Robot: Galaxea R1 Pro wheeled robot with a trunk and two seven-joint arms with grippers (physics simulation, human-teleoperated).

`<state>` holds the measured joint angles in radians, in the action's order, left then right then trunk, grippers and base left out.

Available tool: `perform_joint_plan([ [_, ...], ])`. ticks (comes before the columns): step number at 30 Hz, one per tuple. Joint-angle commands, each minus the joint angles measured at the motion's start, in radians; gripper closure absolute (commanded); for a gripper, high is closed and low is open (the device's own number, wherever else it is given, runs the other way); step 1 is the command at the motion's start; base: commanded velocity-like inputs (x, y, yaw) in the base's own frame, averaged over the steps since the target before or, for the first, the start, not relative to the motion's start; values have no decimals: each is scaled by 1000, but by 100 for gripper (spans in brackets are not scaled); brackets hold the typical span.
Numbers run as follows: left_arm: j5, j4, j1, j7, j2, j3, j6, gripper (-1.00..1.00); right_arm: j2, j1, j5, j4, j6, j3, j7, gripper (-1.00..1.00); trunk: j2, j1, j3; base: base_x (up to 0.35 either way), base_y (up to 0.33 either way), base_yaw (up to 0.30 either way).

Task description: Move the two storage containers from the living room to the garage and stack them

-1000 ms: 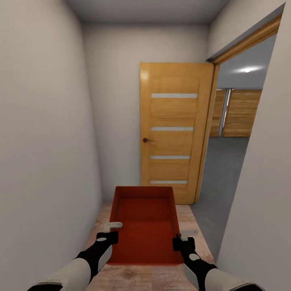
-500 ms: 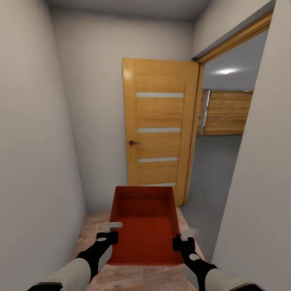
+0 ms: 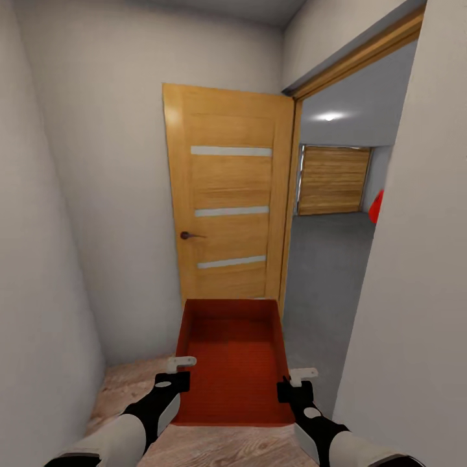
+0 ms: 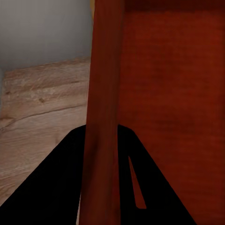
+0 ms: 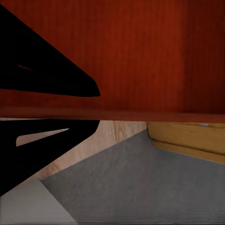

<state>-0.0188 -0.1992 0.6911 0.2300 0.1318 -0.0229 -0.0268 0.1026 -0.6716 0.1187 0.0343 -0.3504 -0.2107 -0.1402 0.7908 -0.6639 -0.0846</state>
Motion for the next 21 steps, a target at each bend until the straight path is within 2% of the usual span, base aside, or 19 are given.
perform_joint_plan([
  [1,-4,1,1,14,-39,-42,-4,100,0,-1,12,2,-13,1,-4,100,1,-1,-2,322,152,-283],
  [21,0,1,1,14,-46,-42,-4,100,0,-1,12,1,-13,2,-4,100,1,-1,-2,322,152,-284],
])
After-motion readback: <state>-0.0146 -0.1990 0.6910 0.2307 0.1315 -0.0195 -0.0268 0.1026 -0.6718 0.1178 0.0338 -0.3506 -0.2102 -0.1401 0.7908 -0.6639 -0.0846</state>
